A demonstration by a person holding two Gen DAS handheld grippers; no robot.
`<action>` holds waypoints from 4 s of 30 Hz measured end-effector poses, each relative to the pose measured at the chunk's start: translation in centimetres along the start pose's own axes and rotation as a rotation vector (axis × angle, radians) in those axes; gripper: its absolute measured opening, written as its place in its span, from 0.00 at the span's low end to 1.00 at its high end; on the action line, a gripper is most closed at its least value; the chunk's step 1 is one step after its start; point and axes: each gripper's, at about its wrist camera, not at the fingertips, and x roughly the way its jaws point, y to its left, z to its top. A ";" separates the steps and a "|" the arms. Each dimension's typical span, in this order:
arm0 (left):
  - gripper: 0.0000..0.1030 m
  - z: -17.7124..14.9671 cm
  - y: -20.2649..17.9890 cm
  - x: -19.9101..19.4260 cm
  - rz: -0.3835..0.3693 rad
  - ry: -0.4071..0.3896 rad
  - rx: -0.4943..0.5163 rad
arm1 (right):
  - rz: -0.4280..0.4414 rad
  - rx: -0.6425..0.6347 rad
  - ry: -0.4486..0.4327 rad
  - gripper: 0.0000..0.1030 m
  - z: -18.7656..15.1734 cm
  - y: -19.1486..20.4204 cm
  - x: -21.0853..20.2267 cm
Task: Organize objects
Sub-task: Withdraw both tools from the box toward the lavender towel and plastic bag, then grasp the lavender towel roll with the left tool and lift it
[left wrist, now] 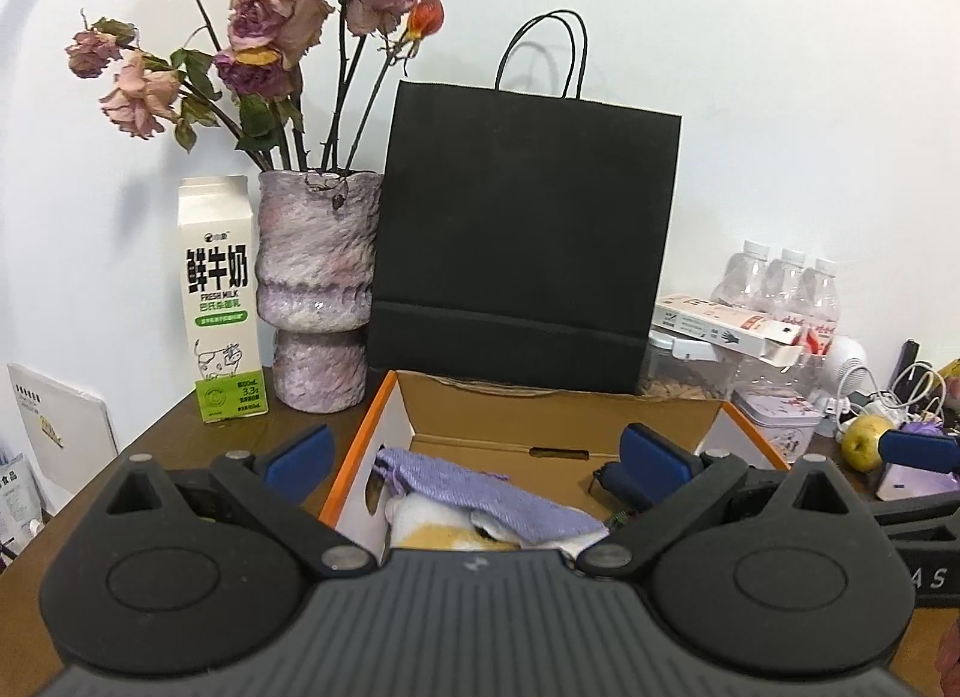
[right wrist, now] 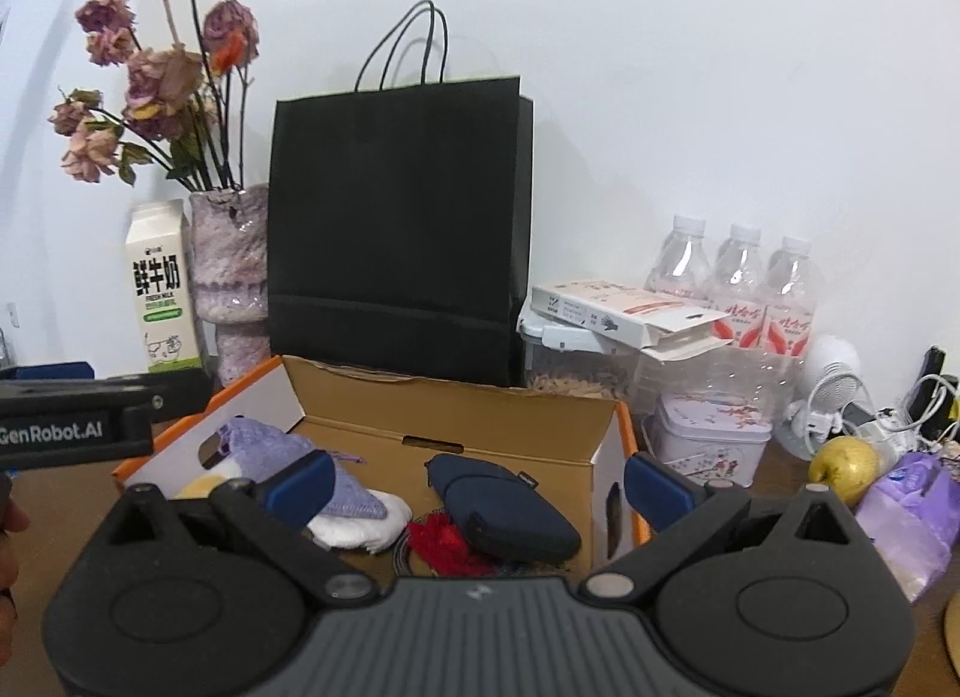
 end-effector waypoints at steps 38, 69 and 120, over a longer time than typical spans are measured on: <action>1.00 -8.9 -4.6 -14.2 -0.063 0.137 0.076 | 0.053 -0.040 0.034 1.00 -9.5 -4.1 -16.2; 1.00 -12.1 -11.7 -3.5 -0.037 0.318 0.161 | -0.018 0.124 0.137 1.00 -14.1 -12.1 -12.8; 0.22 -8.6 1.1 -7.9 -0.052 0.122 0.044 | -0.019 0.127 0.154 1.00 -12.7 -5.1 -6.3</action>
